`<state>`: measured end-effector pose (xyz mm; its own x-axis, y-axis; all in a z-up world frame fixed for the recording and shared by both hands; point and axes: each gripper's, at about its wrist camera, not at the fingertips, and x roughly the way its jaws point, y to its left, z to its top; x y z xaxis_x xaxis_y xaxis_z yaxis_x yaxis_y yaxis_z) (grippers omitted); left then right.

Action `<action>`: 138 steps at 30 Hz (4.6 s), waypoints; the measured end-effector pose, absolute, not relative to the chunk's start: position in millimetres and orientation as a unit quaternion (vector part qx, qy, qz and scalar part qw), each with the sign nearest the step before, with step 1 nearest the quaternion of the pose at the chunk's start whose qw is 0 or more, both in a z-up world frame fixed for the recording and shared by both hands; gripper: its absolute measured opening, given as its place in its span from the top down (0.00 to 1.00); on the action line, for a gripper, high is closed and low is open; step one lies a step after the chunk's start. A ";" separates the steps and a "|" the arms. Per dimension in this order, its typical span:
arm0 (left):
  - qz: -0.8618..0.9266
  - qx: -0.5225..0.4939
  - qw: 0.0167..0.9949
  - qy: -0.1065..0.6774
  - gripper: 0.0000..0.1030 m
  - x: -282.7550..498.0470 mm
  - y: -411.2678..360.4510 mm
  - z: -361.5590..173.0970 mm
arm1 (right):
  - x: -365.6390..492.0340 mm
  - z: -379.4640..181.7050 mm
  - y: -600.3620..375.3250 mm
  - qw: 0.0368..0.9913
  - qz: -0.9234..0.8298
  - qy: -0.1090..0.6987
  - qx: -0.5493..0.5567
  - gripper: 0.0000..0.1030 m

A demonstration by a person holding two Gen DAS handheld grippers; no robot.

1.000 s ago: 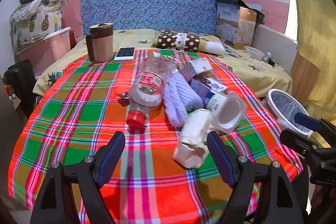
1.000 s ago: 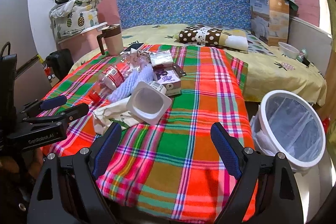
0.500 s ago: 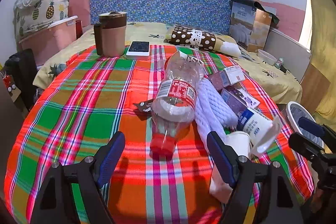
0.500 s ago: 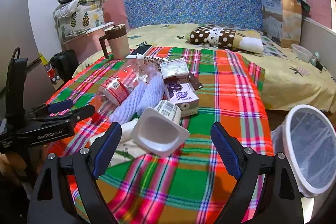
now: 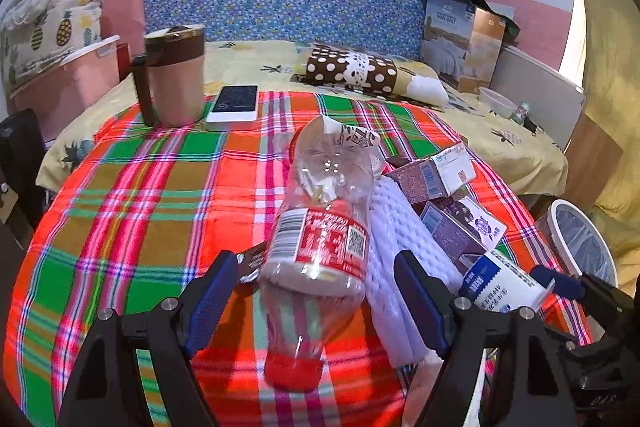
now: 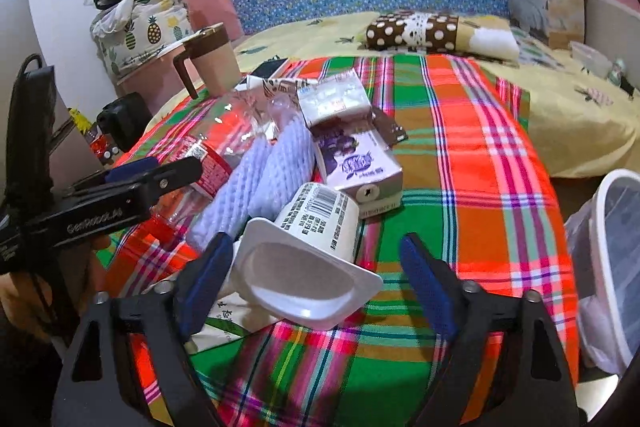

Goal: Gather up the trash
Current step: 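Grasp the clear red-label bottle with left gripper while right gripper grasps white yogurt cup, then carry bottle and yogurt cup over the white bin and open both grippers, then move both tools back over the bed toward the remaining trash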

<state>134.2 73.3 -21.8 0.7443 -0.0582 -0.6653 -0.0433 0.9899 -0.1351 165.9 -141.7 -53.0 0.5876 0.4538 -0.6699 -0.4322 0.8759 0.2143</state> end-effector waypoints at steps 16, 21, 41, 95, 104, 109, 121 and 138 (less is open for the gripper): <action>-0.013 -0.068 0.920 0.386 0.38 155.4 71.5 -33.2 | 165.5 -52.2 -154.9 0.885 0.246 0.395 0.031 0.35; -0.009 -0.077 0.921 0.381 0.38 142.5 74.8 -29.1 | 164.0 -50.4 -160.0 0.885 0.244 0.394 0.034 0.35; -0.033 -0.087 0.938 0.334 0.38 81.8 45.6 24.5 | 146.1 -33.4 -189.4 0.907 0.217 0.357 0.043 0.35; -0.309 0.033 0.863 0.399 0.38 176.9 -276.7 -29.0 | 150.8 -66.7 -396.6 0.917 -0.019 0.378 0.123 0.34; -0.300 0.023 0.874 0.381 0.34 175.1 -270.4 -19.6 | 150.1 -65.9 -399.6 0.918 -0.026 0.377 0.124 0.34; -0.298 0.014 0.879 0.373 0.34 170.2 -259.9 -12.6 | 148.3 -62.5 -398.6 0.920 -0.027 0.372 0.122 0.34; -0.253 -0.017 0.904 0.344 0.34 140.9 -207.5 6.6 | 133.4 -35.1 -368.2 0.942 -0.001 0.323 0.091 0.34; -0.138 -0.055 0.941 0.303 0.34 80.3 -96.6 14.8 | 128.9 -28.5 -286.7 0.934 0.122 0.330 0.054 0.34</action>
